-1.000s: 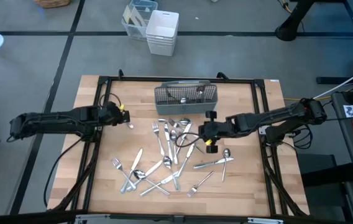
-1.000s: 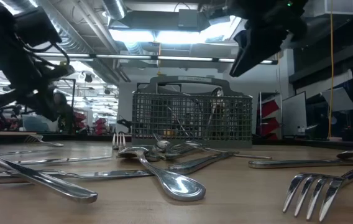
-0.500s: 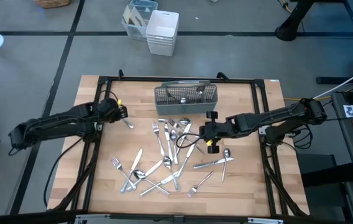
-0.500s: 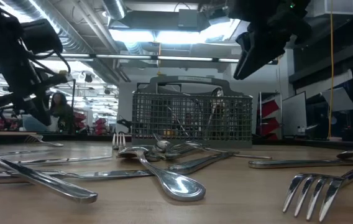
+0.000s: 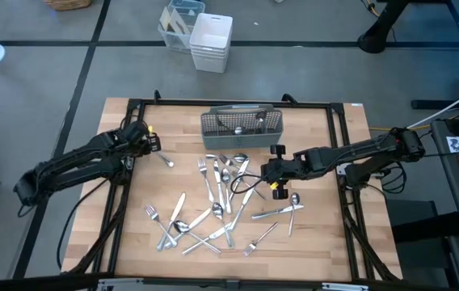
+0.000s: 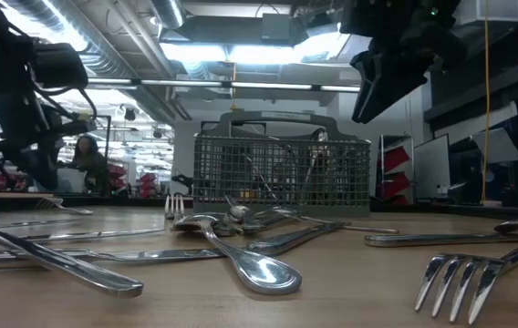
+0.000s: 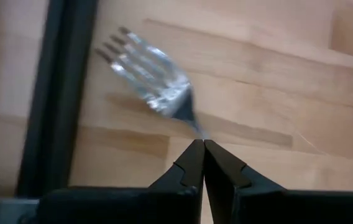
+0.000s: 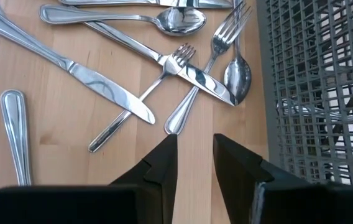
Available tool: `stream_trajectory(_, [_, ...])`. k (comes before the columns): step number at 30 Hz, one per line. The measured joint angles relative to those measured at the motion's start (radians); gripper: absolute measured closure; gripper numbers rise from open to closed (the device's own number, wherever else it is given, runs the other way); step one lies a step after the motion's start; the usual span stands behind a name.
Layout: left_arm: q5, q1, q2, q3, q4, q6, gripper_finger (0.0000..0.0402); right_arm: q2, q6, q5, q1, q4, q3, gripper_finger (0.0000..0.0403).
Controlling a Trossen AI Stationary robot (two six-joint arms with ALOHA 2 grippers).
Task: Sort silverware
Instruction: Put the fork into the silverware rack
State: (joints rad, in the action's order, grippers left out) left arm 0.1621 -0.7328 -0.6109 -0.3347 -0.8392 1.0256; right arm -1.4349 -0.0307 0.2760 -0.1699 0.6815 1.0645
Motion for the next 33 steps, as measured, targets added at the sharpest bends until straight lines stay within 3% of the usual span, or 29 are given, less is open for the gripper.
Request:
stream_trajectory(12, [-0.004, -0.017, -0.011, 0.000, -0.014, 0.169, 0.0273, 0.000, 0.000, -0.001, 0.000, 0.000, 0.000, 0.0297])
stream_trajectory(33, [0.040, -0.016, -0.255, 0.000, 0.155, 0.242, 0.0272, 0.000, 0.000, -0.001, 0.000, -0.001, 0.000, 0.0297])
